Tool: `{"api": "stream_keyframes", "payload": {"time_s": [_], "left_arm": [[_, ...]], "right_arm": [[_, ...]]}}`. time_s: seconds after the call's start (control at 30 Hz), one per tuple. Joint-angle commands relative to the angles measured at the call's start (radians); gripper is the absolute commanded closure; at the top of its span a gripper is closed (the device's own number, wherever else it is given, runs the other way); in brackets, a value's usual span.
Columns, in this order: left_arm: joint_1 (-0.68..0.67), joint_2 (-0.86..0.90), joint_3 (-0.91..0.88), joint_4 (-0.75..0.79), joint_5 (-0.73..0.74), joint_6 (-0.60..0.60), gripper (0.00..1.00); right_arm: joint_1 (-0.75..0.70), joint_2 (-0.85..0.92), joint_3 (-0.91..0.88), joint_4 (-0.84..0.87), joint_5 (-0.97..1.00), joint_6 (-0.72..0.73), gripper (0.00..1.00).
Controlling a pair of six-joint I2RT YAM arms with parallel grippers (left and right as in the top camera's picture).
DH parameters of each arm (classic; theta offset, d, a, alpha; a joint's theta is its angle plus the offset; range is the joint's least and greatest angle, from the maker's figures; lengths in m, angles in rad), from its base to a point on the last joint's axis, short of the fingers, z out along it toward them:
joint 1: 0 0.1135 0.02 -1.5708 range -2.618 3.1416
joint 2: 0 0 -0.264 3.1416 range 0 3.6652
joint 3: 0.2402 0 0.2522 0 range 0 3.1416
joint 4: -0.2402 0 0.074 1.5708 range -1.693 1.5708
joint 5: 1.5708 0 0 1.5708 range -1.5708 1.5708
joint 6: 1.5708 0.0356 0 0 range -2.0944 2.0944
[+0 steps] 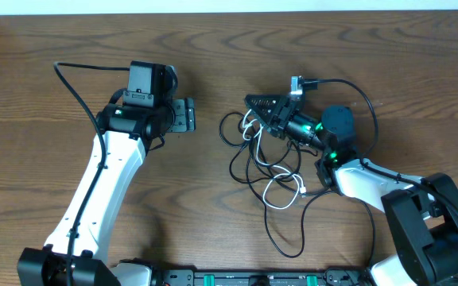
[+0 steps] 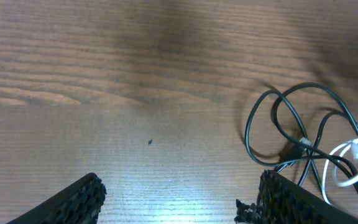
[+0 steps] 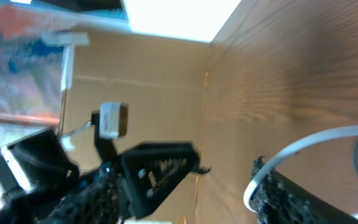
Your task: Untangle cables
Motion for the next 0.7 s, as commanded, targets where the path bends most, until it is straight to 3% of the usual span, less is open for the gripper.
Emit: {"api": "stream_keyframes", "payload": {"time_s": [0.0, 0.4, 0.67], "left_arm": [[0.003, 0.006, 0.011, -0.011, 0.01, -0.008, 0.2], [0.002, 0.021, 0.005, -0.085, 0.155, -0.008, 0.2], [0.002, 0.058, 0.005, -0.088, 0.185, 0.0, 0.2]], "right_arm": [[-0.013, -0.002, 0.004, -0.024, 0.056, -0.084, 0.32], [-0.032, -0.002, 0.004, -0.098, 0.1, -0.13, 0.31], [-0.032, -0.002, 0.005, -0.027, 0.077, -0.101, 0.43]]}}
